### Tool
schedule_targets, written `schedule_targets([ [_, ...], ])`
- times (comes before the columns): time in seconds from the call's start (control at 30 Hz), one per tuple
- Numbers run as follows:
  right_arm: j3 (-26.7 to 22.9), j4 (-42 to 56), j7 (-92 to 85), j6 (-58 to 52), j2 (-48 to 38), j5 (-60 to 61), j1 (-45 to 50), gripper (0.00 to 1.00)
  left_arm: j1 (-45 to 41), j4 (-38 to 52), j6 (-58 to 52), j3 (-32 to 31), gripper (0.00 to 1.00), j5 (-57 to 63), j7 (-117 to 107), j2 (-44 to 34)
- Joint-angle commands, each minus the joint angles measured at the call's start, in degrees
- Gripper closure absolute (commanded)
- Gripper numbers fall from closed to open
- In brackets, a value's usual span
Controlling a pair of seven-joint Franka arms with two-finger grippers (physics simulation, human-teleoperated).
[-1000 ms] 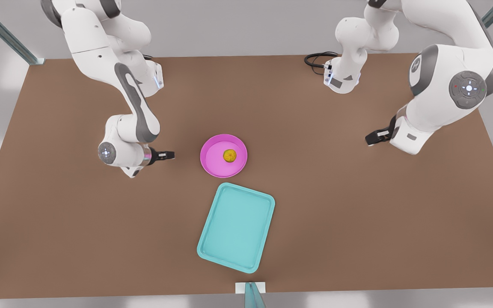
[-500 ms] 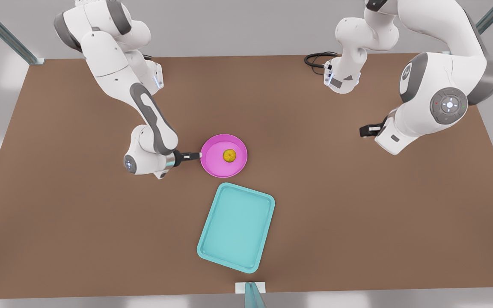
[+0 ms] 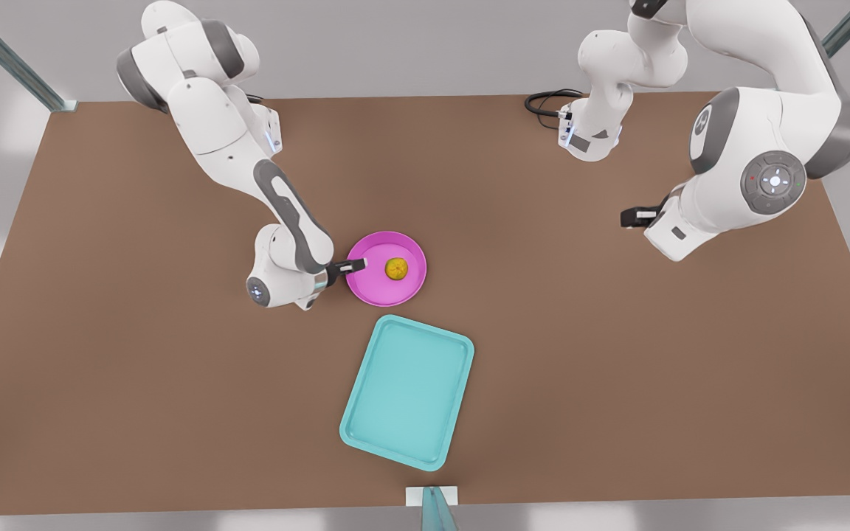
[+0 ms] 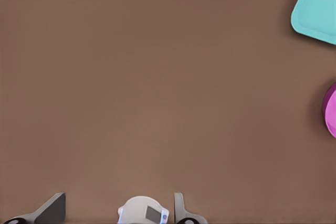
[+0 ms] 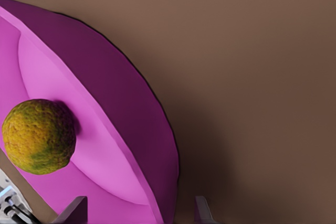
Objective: Place the orange on the plate with the left arm and the plate on the tray with the right arm
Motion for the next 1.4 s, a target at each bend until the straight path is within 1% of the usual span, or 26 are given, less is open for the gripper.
schedule_targets([
  [0.0, 0.1, 0.0, -3.6, 0.2, 0.1, 0.1, 0.0, 0.26, 0.0, 0.0, -0.6, 0.0, 0.00, 0.0, 2.9, -0.1],
  [0.07, 0.1, 0.1, -3.5, 1.5, 0.0, 0.1, 0.0, 0.36, 0.0, 0.0, -0.8, 0.0, 0.00, 0.0, 2.9, -0.1],
  [0.1, 0.1, 0.1, -3.6, 1.5, 0.0, 0.1, -0.1, 0.39, 0.0, 0.1, -0.9, 0.0, 0.00, 0.0, 2.9, -0.1],
  [0.2, 0.1, 0.2, -3.5, 1.6, 0.7, 0.1, -0.1, 0.43, -0.1, 0.1, -0.9, -0.1, 0.00, 0.0, 2.9, -0.1],
  [0.23, 0.1, 0.6, -3.4, 1.6, 1.1, 0.1, -0.2, 0.43, -0.1, 0.1, -0.9, -0.1, 0.00, 0.0, 2.9, -0.1],
  [0.3, 0.1, 1.0, -3.4, 1.6, 1.8, 0.1, -0.2, 0.49, -0.1, 0.1, -0.9, -0.1, 0.00, 0.0, 2.9, -0.1],
  [0.33, 0.1, 1.0, -3.4, 1.6, 1.8, 0.1, -0.2, 0.53, 0.0, 0.4, -0.9, -0.1, 0.00, 0.0, 2.9, -0.1],
  [0.43, 0.1, 1.0, -3.4, 1.2, 1.5, 0.0, -0.5, 0.58, 0.0, 0.6, -0.9, 0.0, 0.00, 0.0, 3.0, 0.0],
  [0.63, 0.1, 1.0, -3.6, 0.7, 1.6, 0.0, -0.8, 0.78, 0.0, 0.7, -0.9, -0.1, 0.00, 0.0, 3.1, 0.1],
  [0.87, 0.1, 1.5, -3.4, 0.3, 1.6, 0.0, -1.0, 0.79, 0.0, 0.7, -0.9, -0.1, 0.00, 0.0, 3.0, 0.1],
  [1.13, 0.2, 3.7, -3.2, -2.9, 1.1, 0.2, -1.5, 0.79, -0.1, 0.8, -0.9, -0.1, 0.00, 0.0, 2.9, 0.2],
  [1.3, 0.1, 7.6, -3.1, -5.2, 1.2, 0.8, -2.8, 0.79, 0.0, 0.8, -1.5, -0.1, 0.00, 0.0, 3.0, 0.0],
  [1.37, 0.0, 9.2, -2.9, -5.5, 1.4, 1.1, -2.9, 0.79, 0.0, 2.1, -1.6, 0.0, 0.00, 0.1, 2.8, -0.1],
])
